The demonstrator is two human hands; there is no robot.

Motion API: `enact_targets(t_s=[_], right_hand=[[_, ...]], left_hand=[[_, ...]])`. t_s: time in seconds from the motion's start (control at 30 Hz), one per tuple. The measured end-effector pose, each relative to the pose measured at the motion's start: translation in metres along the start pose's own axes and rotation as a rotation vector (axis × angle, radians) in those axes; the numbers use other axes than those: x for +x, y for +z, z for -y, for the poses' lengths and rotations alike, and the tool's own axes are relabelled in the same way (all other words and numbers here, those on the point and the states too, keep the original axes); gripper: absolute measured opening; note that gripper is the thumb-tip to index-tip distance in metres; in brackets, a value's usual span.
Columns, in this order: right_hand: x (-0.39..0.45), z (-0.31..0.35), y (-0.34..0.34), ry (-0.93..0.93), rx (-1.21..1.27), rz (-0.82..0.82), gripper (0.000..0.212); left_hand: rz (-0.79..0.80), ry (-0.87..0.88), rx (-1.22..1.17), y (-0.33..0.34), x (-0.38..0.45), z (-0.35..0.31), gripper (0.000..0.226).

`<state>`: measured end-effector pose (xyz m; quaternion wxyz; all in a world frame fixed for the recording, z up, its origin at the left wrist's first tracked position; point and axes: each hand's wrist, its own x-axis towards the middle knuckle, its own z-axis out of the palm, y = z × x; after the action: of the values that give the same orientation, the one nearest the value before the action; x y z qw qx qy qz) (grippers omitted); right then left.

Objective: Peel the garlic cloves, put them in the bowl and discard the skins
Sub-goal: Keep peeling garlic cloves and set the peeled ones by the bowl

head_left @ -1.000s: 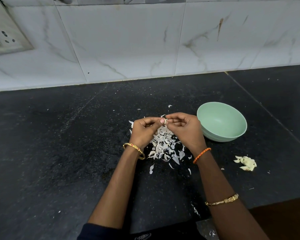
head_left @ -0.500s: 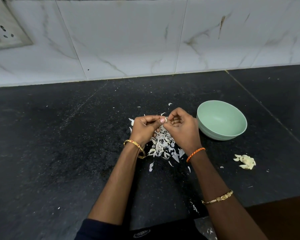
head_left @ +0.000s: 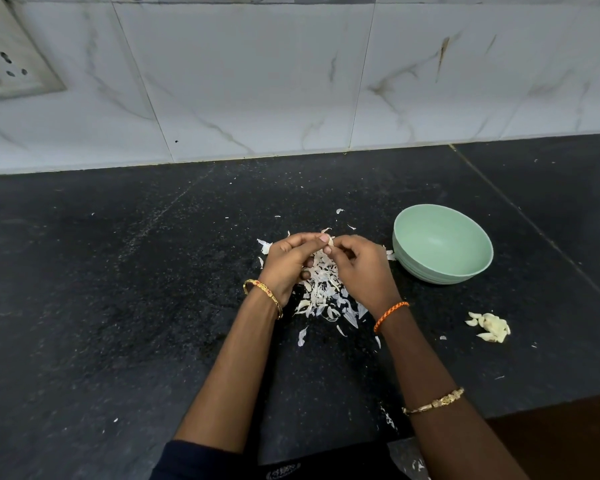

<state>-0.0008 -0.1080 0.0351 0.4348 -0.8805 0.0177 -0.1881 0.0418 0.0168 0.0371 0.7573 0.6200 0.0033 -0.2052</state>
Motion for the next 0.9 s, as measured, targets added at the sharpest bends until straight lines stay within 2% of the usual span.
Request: enact_targets(t_s=[0.13,0.27,0.43,0.53,0.63,0.7,0.77,0.83,0.9], right_hand=[[0.0,0.002,-0.001,-0.043,-0.066,0.063,0.021],[0.003,0.003,0.002,-0.02,-0.099,0.144,0.024],[-0.001,0.005,0.003,-0.004,-0.046,0.095,0.022],[-0.004,0.011,0.007,0.186,0.155,0.082,0.026],[-0.004,0.016,0.009,0.389,0.56,0.137,0.034],[-0.004,0.019,0.008,0.445,0.671,0.132,0.035],[-0.004,0.018,0.013,0.382,0.391,0.042,0.031],[-0.008,0.015,0.021,0.223,0.039,-0.108,0.024],[-0.011,0.014,0.029,0.097,-0.2,-0.245,0.015]], left_hand=[[0.024,-0.011,0.018,-0.002,0.0,-0.004,0.018],[-0.005,0.066,0.034,-0.004,-0.002,-0.001,0.017],[-0.072,0.229,0.141,-0.005,0.0,-0.001,0.008],[-0.029,0.255,0.117,-0.005,0.001,-0.001,0.007],[0.03,0.204,0.05,-0.006,0.001,0.0,0.008],[0.018,0.169,0.022,-0.004,0.0,0.0,0.006],[-0.065,0.181,0.047,0.0,0.0,0.0,0.005],[-0.154,0.243,0.152,0.005,0.002,0.0,0.002],[-0.233,0.29,0.279,0.009,0.003,-0.001,0.008]])
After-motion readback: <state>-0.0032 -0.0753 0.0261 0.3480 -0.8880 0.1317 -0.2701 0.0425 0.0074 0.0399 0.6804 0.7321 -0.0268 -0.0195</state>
